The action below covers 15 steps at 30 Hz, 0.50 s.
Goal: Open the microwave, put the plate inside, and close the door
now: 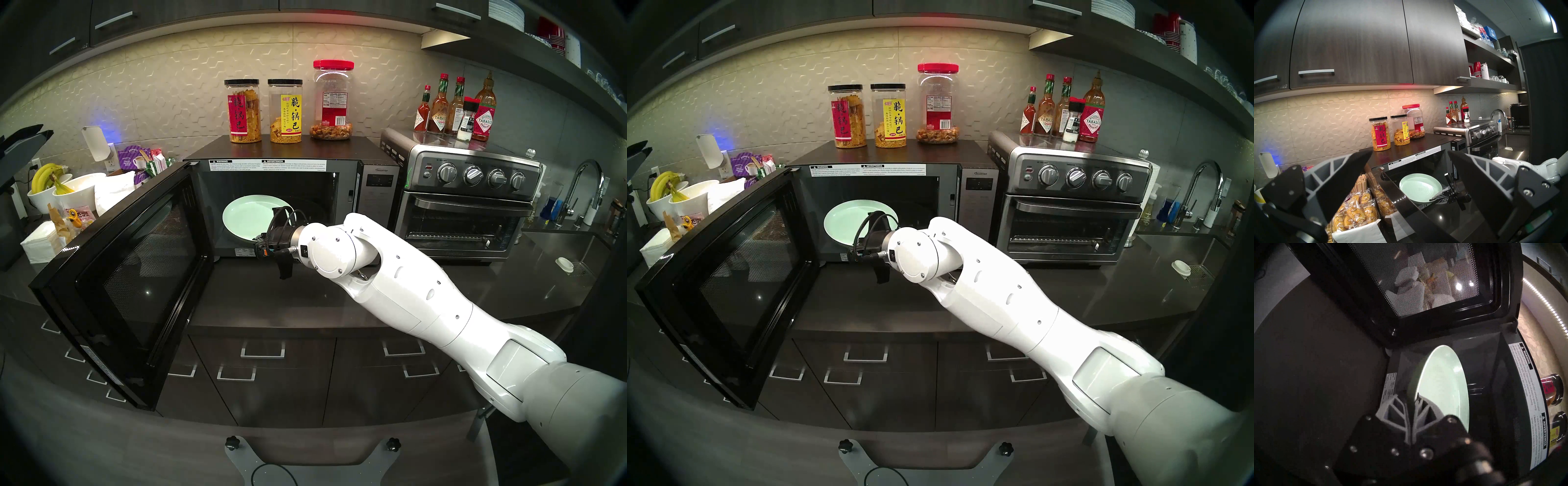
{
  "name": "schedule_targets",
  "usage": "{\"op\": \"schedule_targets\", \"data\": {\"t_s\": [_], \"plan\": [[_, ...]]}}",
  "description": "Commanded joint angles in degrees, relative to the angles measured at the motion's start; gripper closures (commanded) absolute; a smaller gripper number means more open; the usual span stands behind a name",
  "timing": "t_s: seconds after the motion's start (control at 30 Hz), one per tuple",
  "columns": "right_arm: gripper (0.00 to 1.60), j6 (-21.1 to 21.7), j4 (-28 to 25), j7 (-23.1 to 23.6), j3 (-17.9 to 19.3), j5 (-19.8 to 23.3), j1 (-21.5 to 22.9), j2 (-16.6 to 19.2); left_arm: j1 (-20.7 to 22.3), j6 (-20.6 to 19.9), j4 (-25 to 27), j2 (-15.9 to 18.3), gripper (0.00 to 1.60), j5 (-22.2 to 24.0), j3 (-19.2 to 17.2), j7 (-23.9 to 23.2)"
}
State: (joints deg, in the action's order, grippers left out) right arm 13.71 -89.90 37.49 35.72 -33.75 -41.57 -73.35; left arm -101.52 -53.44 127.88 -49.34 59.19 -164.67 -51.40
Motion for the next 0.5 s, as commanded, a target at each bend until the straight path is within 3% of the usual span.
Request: {"op": "schedule_targets", "data": {"t_s": [0.0, 0.47], "plan": [[1.60, 1.20, 3.67, 0.80, 0.36, -1.17, 4.93, -4.27, -0.03, 0.12, -0.09, 0.17, 0.00, -0.14, -0.33, -6.20], [1.60, 2.34, 13.33, 1.73, 0.23, -2.94, 9.47, -10.12, -0.07, 0.11, 0.00, 0.16, 0.00, 0.07, -0.33, -5.71]]}}
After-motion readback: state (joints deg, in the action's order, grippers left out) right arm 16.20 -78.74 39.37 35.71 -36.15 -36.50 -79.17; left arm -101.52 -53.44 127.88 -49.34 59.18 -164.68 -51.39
